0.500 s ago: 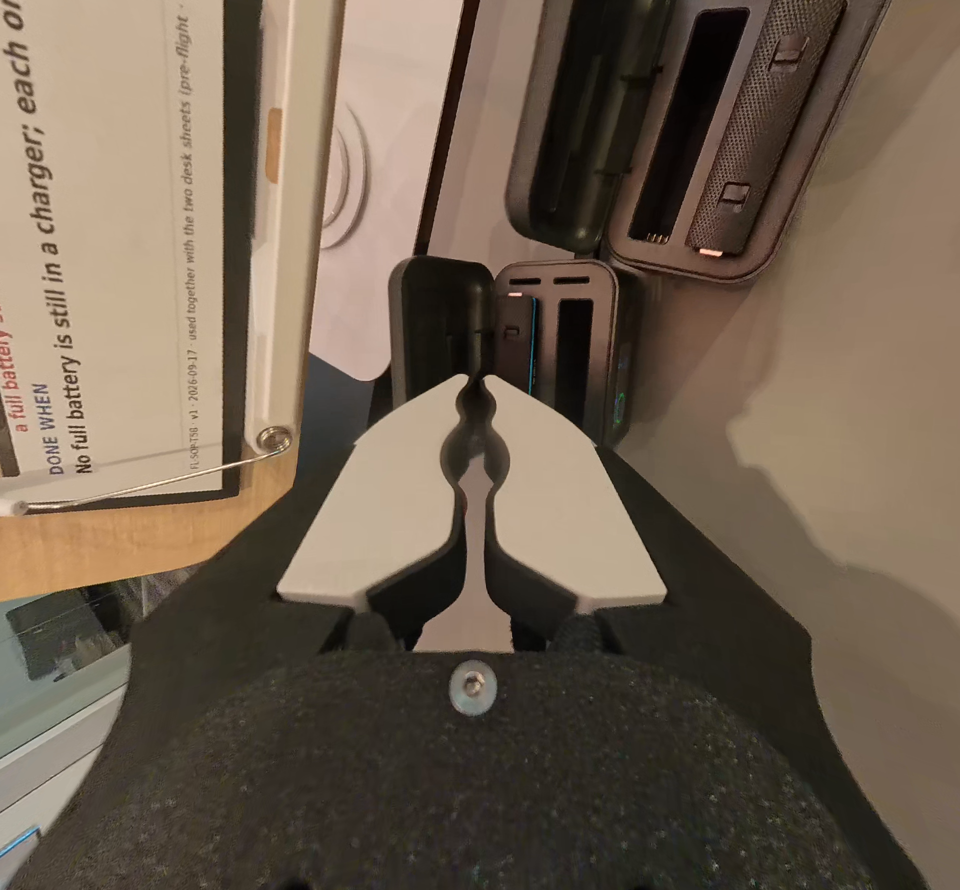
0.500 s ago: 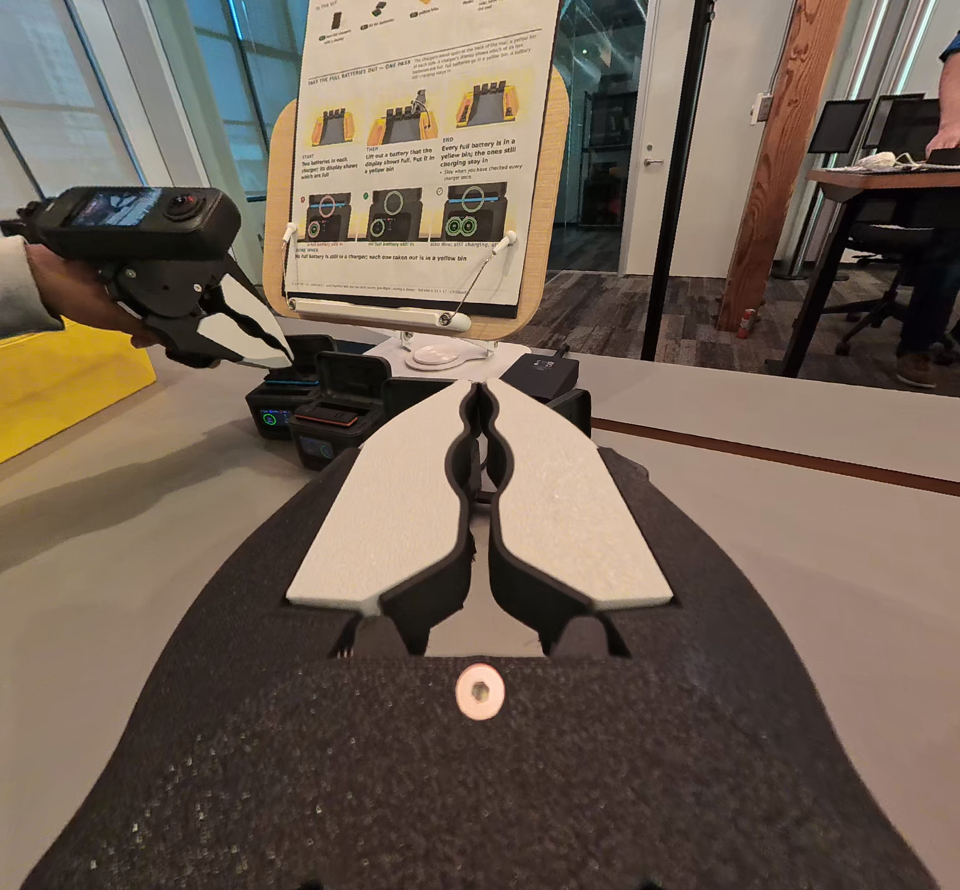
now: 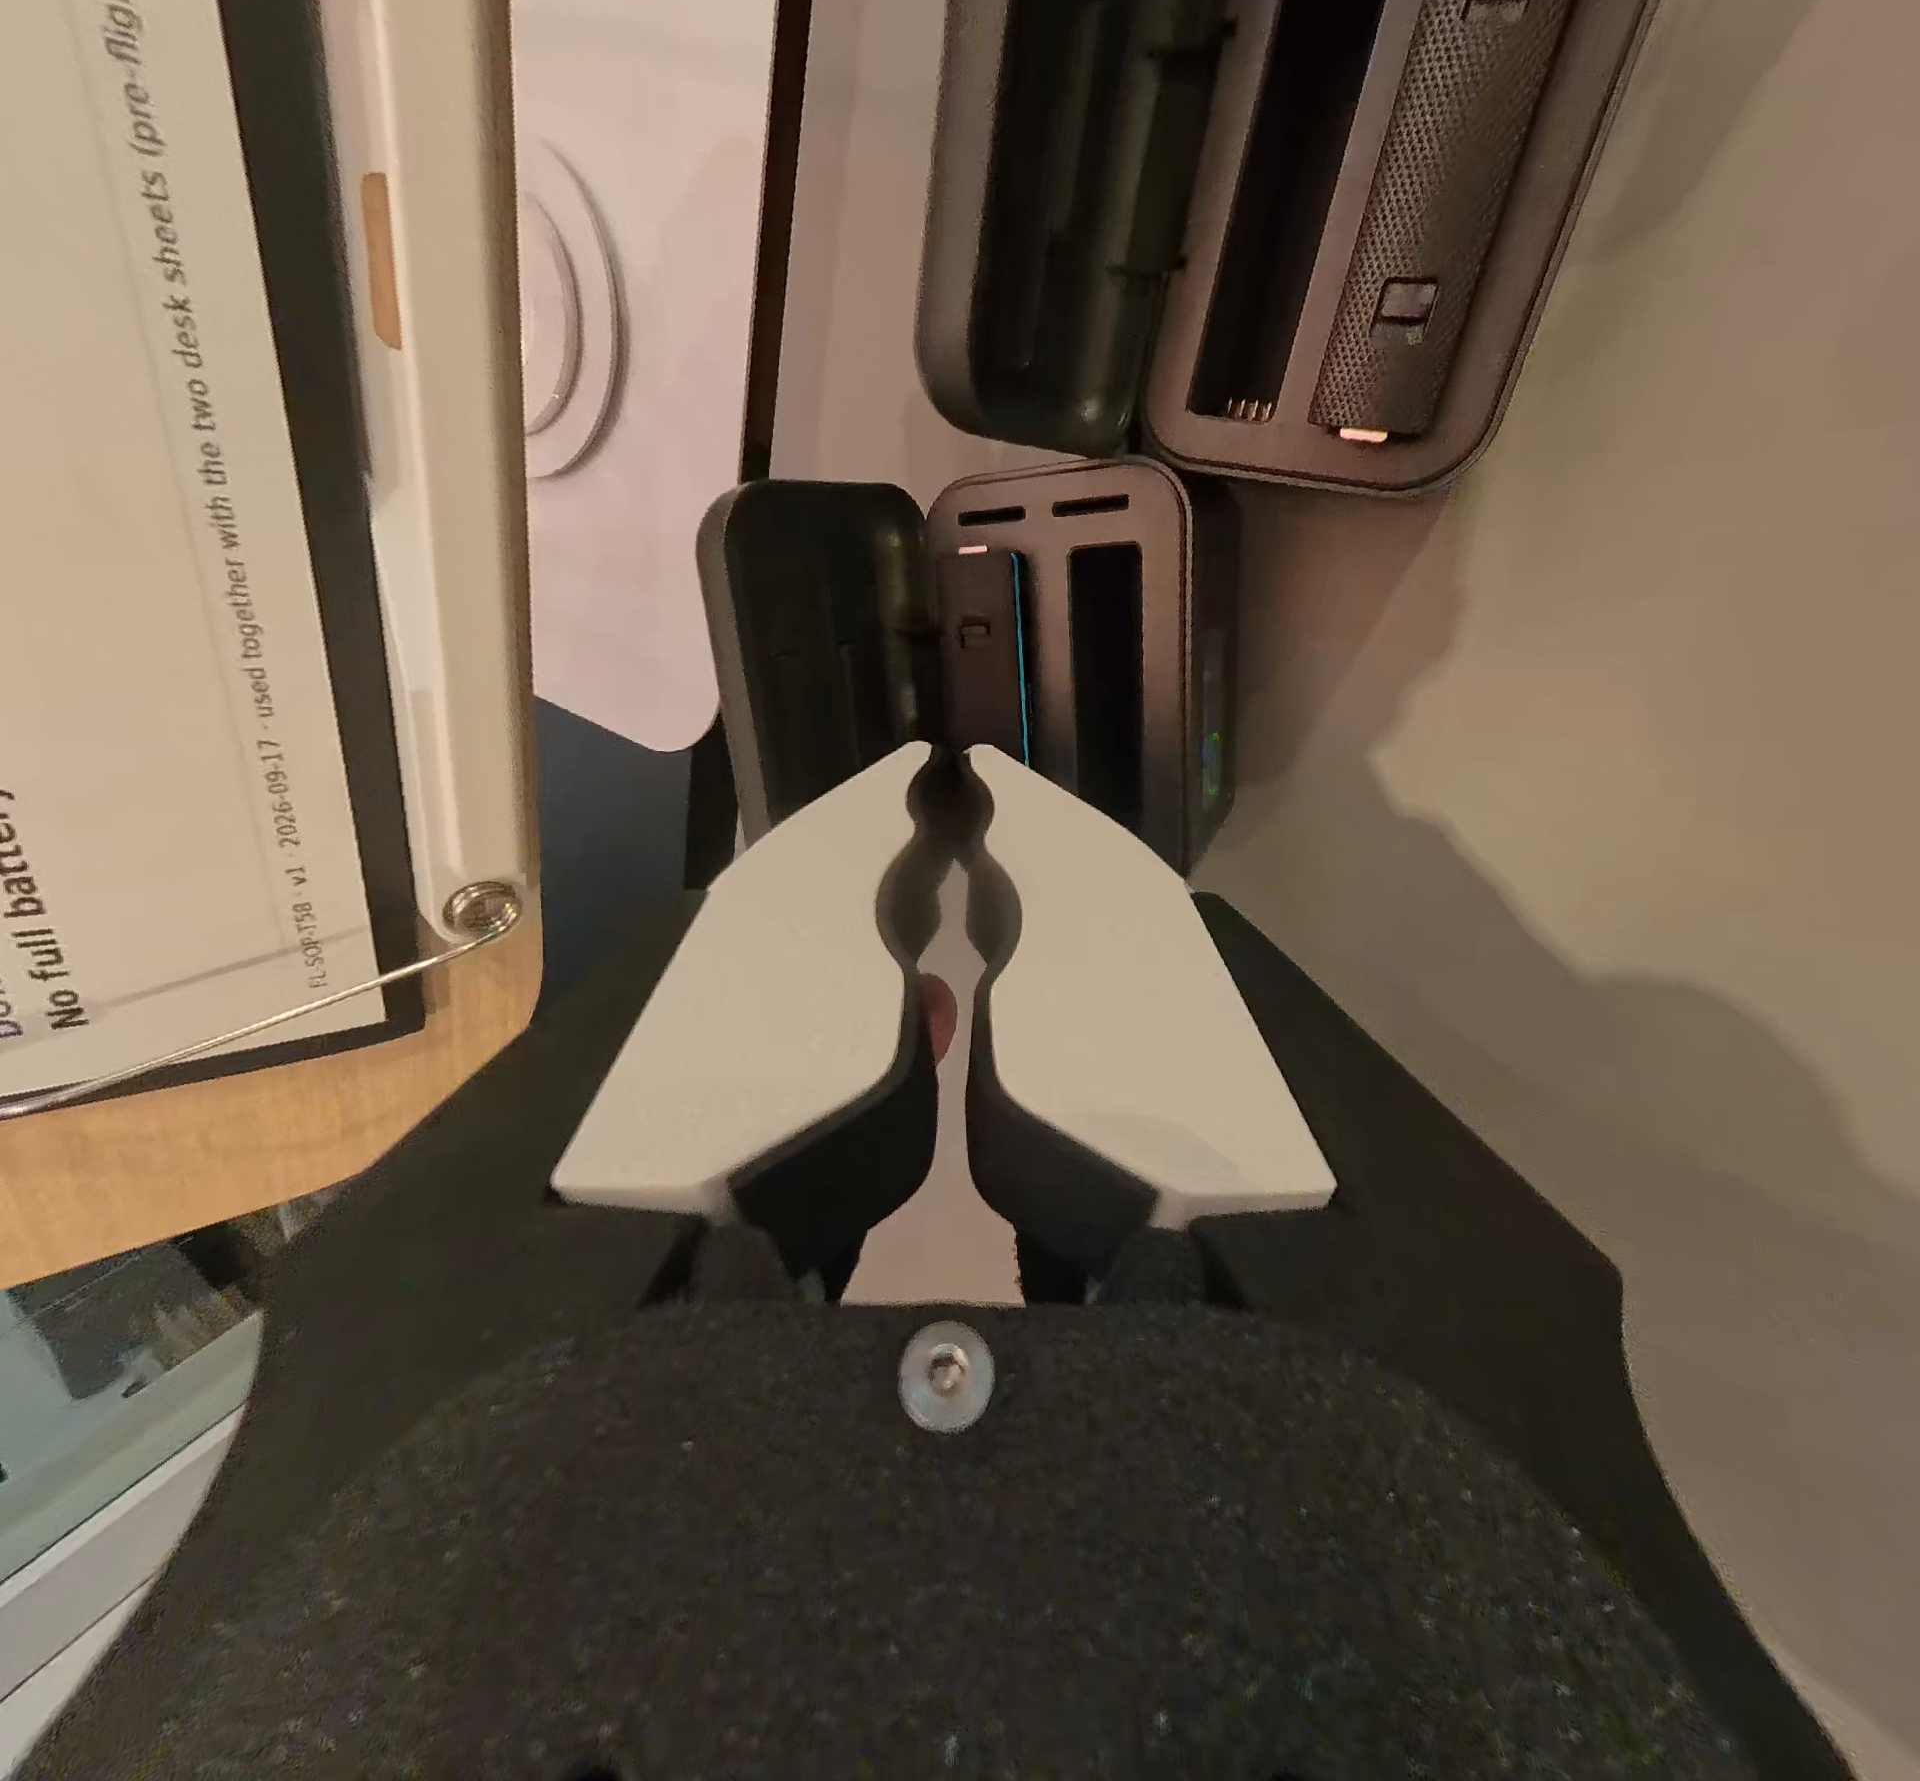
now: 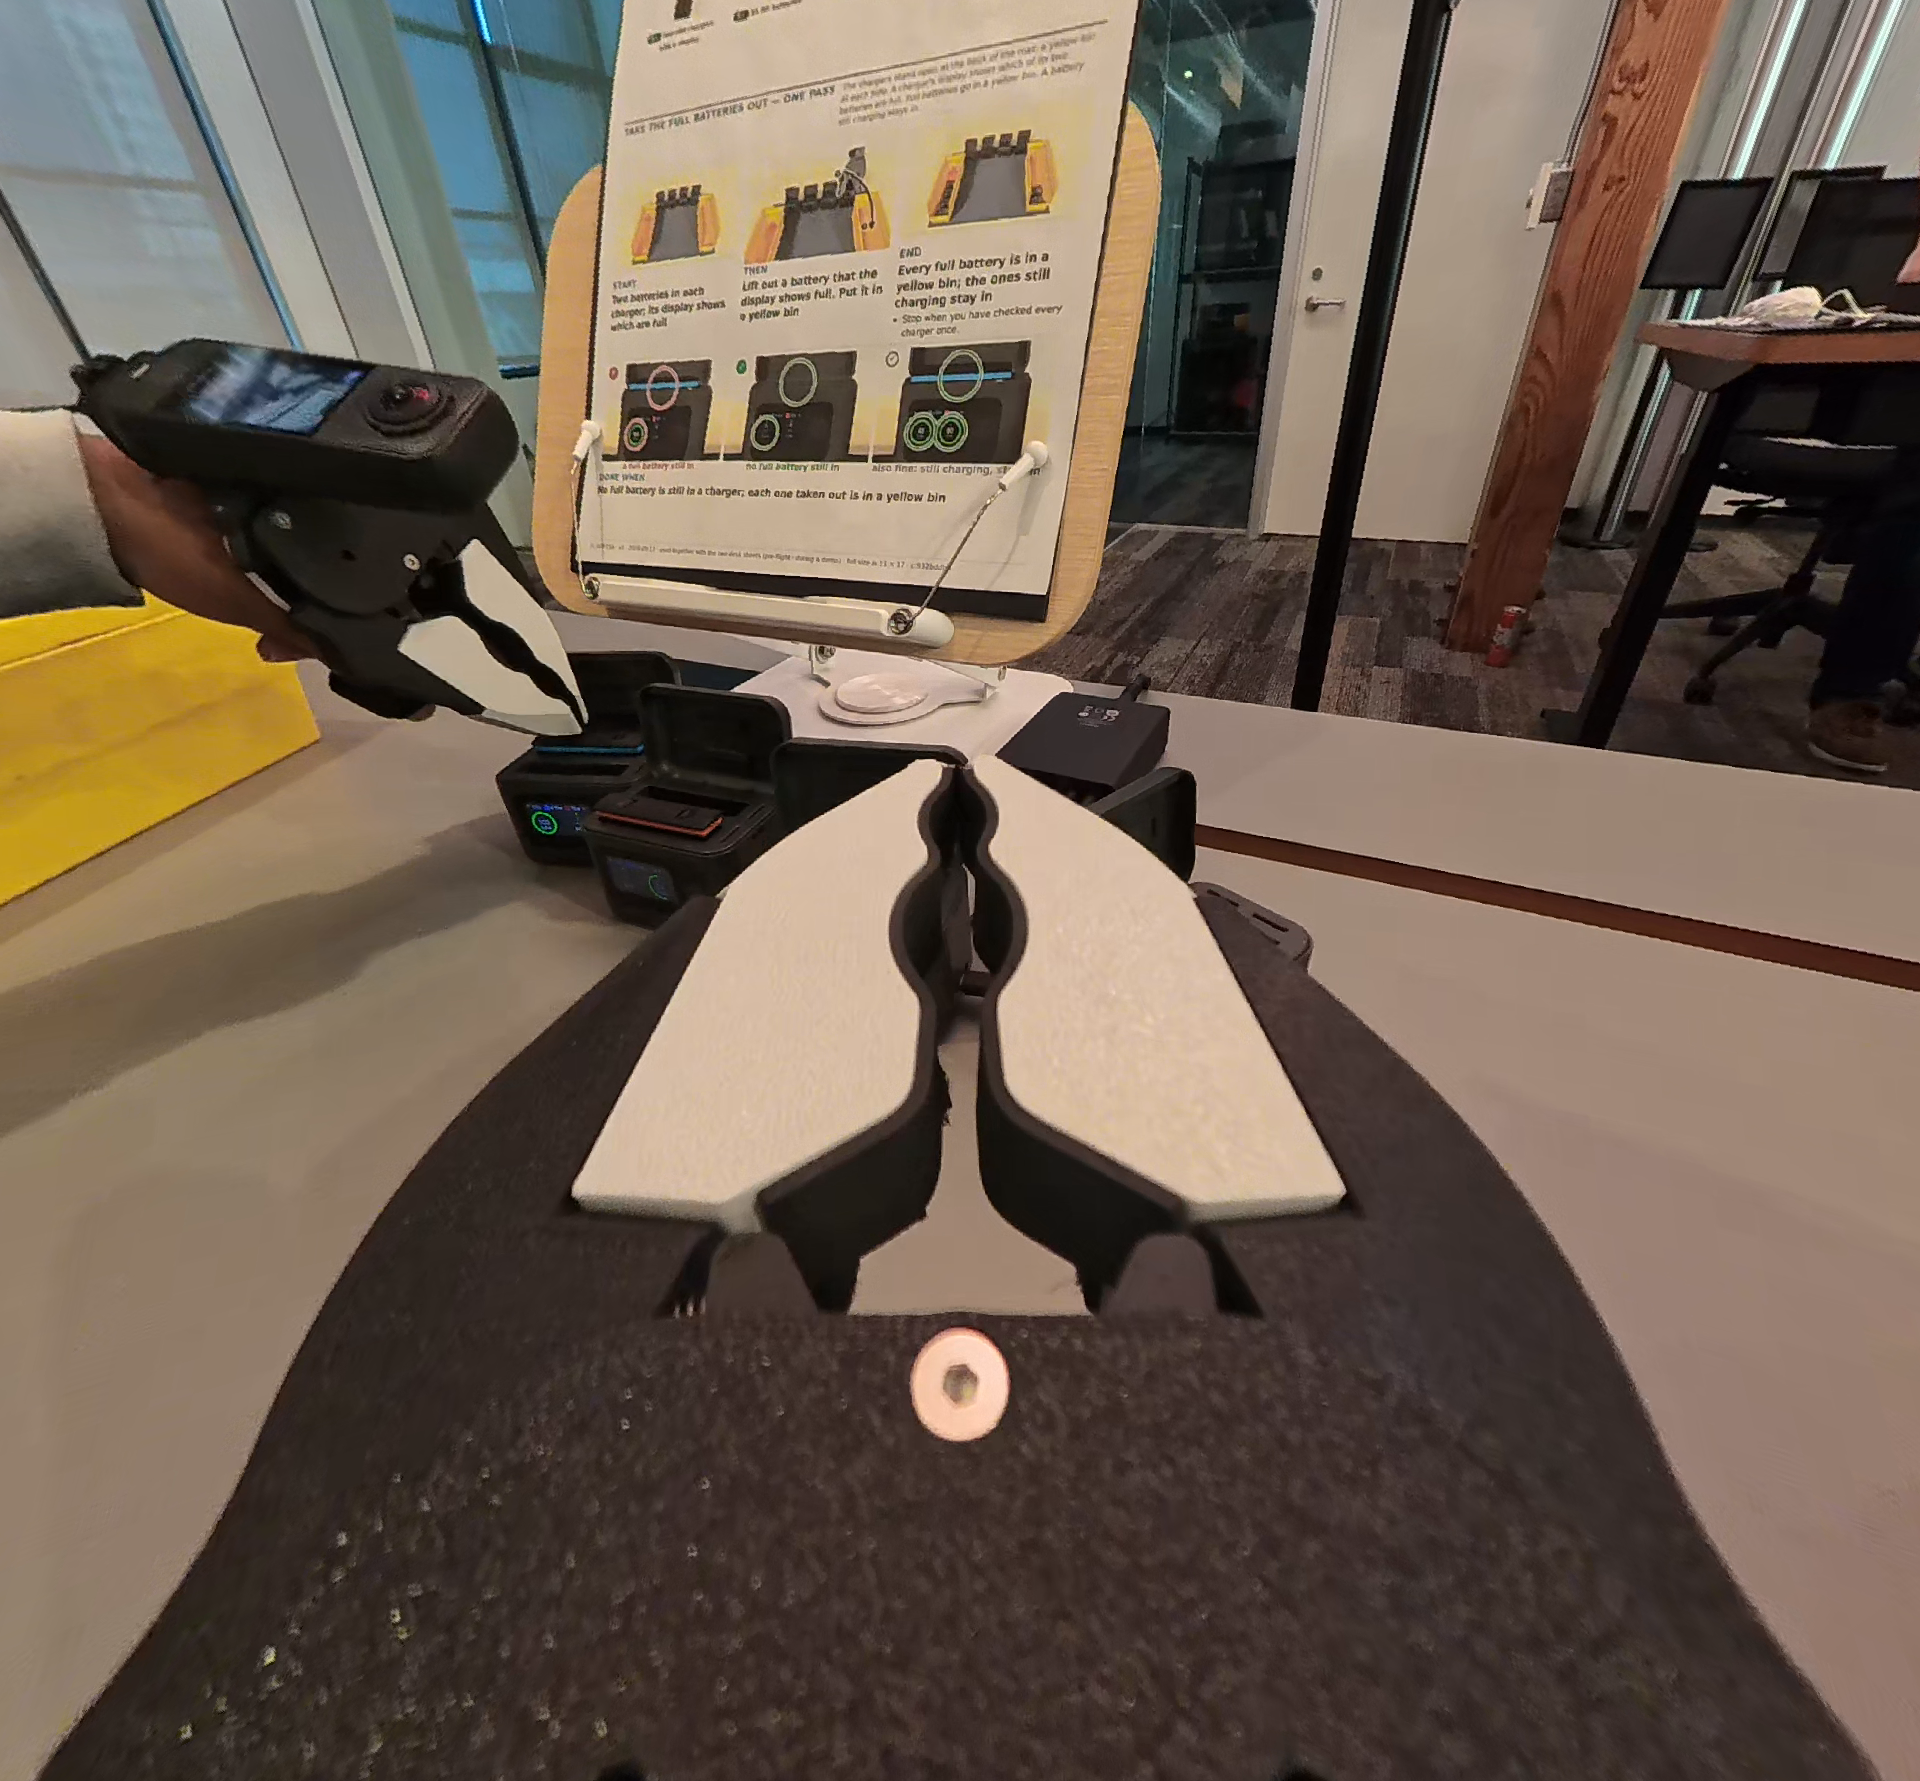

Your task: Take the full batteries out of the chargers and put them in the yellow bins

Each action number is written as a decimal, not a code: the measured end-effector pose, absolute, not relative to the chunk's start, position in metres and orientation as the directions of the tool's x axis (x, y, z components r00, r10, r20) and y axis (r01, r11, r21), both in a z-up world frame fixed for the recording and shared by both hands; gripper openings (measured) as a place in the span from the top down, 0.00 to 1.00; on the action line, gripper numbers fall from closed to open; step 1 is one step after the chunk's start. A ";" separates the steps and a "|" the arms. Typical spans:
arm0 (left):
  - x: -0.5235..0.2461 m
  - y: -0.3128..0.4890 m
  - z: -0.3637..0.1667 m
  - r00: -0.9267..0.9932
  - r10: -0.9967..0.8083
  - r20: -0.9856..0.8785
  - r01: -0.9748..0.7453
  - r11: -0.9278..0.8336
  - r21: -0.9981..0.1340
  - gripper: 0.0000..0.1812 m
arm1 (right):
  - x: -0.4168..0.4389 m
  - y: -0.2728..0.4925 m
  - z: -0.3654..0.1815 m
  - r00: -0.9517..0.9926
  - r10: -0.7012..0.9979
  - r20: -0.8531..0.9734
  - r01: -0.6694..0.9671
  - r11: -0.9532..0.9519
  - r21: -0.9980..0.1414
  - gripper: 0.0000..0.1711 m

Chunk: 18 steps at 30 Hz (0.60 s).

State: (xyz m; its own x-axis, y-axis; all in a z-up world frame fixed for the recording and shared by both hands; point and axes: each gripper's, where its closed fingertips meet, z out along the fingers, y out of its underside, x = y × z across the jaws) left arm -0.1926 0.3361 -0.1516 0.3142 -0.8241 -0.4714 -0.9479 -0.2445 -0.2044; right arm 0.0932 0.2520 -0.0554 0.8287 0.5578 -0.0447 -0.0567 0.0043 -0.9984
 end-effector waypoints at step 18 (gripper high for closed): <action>-0.198 0.296 -0.075 0.511 -0.663 -0.547 -0.833 -0.227 -0.504 1.00 | 0.102 0.255 -0.055 0.851 0.523 -0.049 -0.062 0.007 -0.998 1.00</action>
State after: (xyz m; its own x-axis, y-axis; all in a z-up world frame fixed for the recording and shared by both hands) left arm -0.1975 0.2958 -0.0755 0.5115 -0.6627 -0.5470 -0.8334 -0.2274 -0.5037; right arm 0.1015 0.2555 -0.0553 0.8510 0.5229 -0.0493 -0.0623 0.0073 -0.9980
